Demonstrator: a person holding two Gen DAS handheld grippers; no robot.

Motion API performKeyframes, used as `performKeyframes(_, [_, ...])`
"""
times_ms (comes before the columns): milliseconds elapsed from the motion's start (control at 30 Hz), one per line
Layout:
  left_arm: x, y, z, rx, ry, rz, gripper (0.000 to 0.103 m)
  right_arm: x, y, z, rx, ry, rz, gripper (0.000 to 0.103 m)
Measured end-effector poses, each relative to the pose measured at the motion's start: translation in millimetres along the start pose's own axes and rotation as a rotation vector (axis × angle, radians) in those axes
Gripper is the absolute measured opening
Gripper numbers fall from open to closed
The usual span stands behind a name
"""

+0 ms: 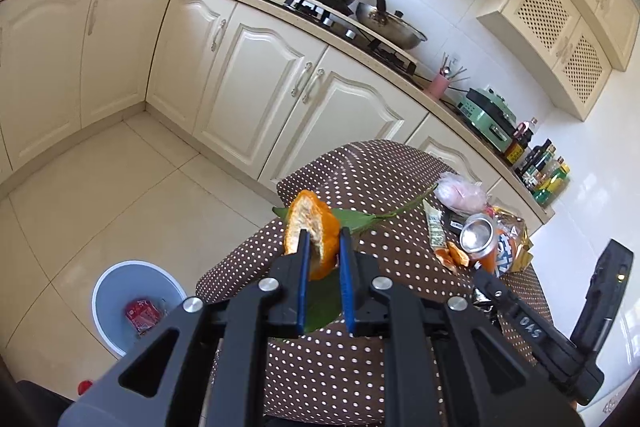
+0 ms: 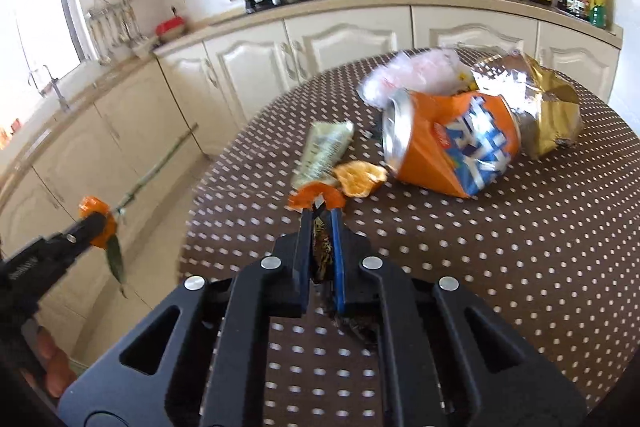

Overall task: Collect trash
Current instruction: 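Carry peel and wrapper over the bin and open both tools to drop them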

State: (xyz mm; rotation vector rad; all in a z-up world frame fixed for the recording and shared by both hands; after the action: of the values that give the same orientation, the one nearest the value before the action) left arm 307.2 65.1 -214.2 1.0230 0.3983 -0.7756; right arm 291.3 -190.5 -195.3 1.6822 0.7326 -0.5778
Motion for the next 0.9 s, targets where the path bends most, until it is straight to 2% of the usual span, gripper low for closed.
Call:
performKeyframes(167, [-7.5,5.1,-18.0,-0.039,0.002,0.021,0.013,-3.1,12.3,-26.5,-0.003,0.107,0.024,0.009])
performKeyframes(267, [-13.2,8.6,-36.8,-0.072,0.020,0.036,0.013,-3.3,18.5,-58.5,-0.030,0.201,0.023,0.009])
performKeyframes(400, [-22.9,13.2,-74.5,-0.133,0.065,0.055,0.013,1.5,25.5,-119.9,-0.094,0.336,0.012,0.009])
performKeyframes(467, [-29.4,15.3,-98.4,-0.160,0.122,0.075,0.013,9.9,23.8,-154.7,-0.129,0.396,-0.006,0.009])
performKeyframes(667, [-31.7,11.1,-169.0,-0.255,0.229,0.068,0.013,68.6,1.1,-231.6,-0.167,0.499,-0.117,0.009])
performKeyframes(900, [-12.1,-2.7,-233.1,-0.345,0.299,0.012,0.013,148.0,-43.6,-278.0,-0.175,0.514,-0.258,0.012])
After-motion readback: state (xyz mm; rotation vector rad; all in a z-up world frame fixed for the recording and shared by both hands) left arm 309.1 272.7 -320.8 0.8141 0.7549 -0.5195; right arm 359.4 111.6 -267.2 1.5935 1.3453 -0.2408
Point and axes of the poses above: each gripper's, at about its wrist camera, not at the fingertips, and x roughly the way its jaws point, z to its right, y to its top, the point moved 9 cm from there along x, roughly the way its jaws point, and after that the axes turned 8 degrees about -z, right-handed, at the moved point
